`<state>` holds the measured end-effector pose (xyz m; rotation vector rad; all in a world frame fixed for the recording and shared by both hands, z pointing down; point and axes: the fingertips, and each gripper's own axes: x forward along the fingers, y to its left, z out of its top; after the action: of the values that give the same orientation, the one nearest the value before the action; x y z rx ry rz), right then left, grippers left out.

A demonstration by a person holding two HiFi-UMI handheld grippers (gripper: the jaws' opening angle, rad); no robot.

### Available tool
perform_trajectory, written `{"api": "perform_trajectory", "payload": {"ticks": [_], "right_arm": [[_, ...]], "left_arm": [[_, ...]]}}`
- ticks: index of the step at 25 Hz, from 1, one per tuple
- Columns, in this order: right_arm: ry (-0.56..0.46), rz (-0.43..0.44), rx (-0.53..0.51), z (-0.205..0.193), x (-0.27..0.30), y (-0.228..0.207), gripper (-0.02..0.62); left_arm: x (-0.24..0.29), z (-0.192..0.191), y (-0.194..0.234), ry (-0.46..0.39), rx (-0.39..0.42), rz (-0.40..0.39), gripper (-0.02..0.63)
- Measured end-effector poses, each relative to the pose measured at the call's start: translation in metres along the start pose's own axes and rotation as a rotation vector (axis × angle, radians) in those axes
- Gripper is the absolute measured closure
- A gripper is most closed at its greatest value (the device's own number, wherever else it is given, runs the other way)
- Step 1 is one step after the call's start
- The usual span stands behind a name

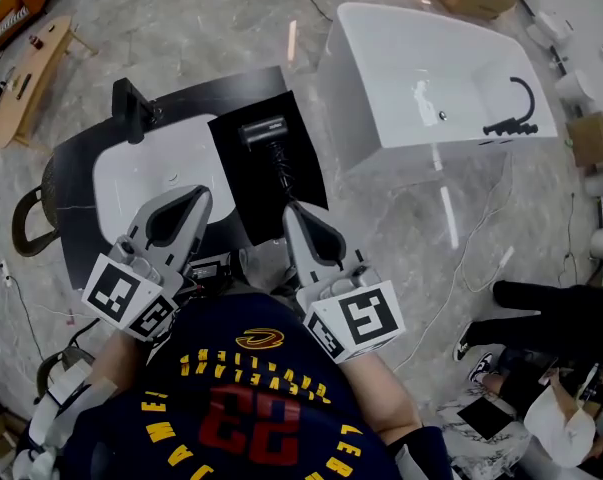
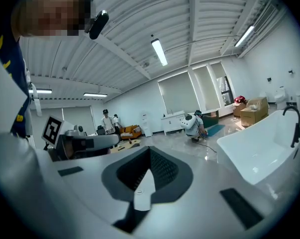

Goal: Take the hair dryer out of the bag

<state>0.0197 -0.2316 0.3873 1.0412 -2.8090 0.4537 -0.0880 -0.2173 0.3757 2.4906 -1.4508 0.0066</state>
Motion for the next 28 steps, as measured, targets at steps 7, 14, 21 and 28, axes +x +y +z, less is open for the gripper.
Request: {"api": "perform_trajectory", "payload": {"ticks": [7, 14, 21, 28], "right_arm": [[0.002, -0.009, -0.072, -0.004, 0.005, 0.006, 0.588], [-0.002, 0.013, -0.068, -0.002, 0.008, 0.012, 0.588], [-0.012, 0.024, -0.058, -0.004, 0.006, 0.013, 0.588], [-0.008, 0.025, -0.058, -0.003, 0.008, 0.011, 0.588]], "left_arm": [[-0.001, -0.006, 0.005, 0.018, -0.003, 0.004, 0.603], [-0.002, -0.006, 0.012, 0.023, -0.006, 0.012, 0.603], [0.001, -0.010, 0.009, 0.025, -0.006, 0.009, 0.603], [0.003, -0.008, 0.012, 0.024, -0.014, 0.017, 0.603]]}}
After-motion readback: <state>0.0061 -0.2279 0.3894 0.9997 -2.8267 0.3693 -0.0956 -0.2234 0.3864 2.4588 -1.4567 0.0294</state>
